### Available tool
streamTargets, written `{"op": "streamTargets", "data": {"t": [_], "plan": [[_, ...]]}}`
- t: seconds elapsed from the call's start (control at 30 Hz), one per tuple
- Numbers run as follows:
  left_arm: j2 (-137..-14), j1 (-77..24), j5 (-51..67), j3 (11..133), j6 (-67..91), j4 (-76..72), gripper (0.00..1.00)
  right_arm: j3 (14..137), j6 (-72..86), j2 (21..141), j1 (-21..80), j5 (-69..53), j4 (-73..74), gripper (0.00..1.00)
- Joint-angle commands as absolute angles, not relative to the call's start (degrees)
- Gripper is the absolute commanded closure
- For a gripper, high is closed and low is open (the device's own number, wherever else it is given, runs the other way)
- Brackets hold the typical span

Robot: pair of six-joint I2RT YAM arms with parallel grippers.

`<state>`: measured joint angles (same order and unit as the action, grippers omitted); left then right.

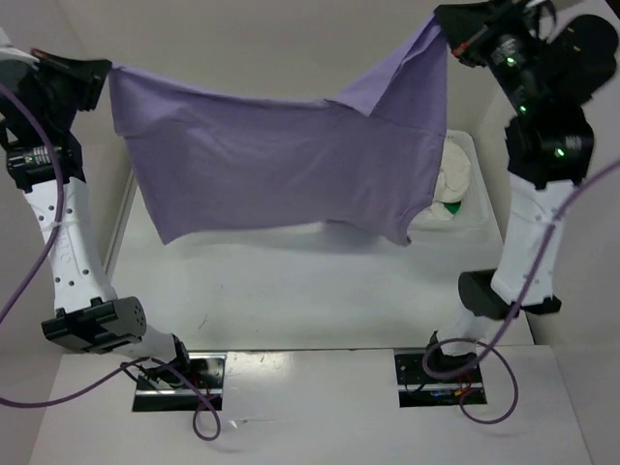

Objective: Fold and stack the t-shirts

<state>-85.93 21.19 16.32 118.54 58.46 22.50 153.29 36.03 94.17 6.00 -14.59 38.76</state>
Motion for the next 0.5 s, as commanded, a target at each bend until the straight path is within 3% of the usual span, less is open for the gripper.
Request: {"op": "streamTargets", "data": {"t": [0.0, 0.2, 0.47], "plan": [[-87.80, 21.27, 14.68, 106.72, 57.22, 17.07, 1.00, 153.37, 36.83, 107.21, 3.87, -21.26, 39.11, 1.00], [-94.73, 20.74, 14.59, 102.65, 58.01, 13.10, 1.00, 161.00, 36.83, 119.79, 3.87, -20.67, 37.98, 1.00], [-101.87, 19.60, 13.98, 123.72, 59.06, 14.85, 1.00, 164.79, 43.07, 118.40, 3.87, -18.99, 23.31, 1.00]]}}
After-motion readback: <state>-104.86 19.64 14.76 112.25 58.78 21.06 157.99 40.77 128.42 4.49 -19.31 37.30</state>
